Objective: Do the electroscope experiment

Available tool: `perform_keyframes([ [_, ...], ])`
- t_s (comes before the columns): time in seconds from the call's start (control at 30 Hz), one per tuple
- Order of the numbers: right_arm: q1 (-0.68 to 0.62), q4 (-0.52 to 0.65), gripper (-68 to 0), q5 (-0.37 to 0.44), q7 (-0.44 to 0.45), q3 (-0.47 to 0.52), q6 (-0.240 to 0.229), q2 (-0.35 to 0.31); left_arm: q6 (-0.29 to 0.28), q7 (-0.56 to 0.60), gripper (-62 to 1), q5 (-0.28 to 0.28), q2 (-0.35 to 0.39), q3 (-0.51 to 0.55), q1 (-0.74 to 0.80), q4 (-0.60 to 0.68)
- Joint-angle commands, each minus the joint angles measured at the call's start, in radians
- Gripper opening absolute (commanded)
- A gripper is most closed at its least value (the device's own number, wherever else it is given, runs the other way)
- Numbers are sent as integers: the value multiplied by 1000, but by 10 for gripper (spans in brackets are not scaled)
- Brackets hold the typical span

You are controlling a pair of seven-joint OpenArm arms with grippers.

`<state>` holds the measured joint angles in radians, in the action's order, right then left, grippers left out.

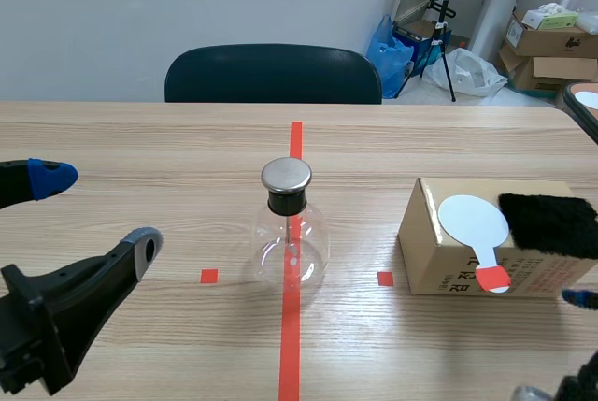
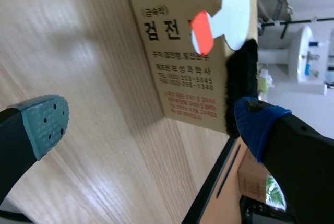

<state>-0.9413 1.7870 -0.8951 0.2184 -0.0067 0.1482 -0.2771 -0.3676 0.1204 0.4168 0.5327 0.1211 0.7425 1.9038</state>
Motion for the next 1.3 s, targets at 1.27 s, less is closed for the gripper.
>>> perform_keyframes([
  [1.27, 359, -310, 4, -232, -56, -185, 327, -8, 0, 14, 14, 6, 2, 1, 5, 20],
])
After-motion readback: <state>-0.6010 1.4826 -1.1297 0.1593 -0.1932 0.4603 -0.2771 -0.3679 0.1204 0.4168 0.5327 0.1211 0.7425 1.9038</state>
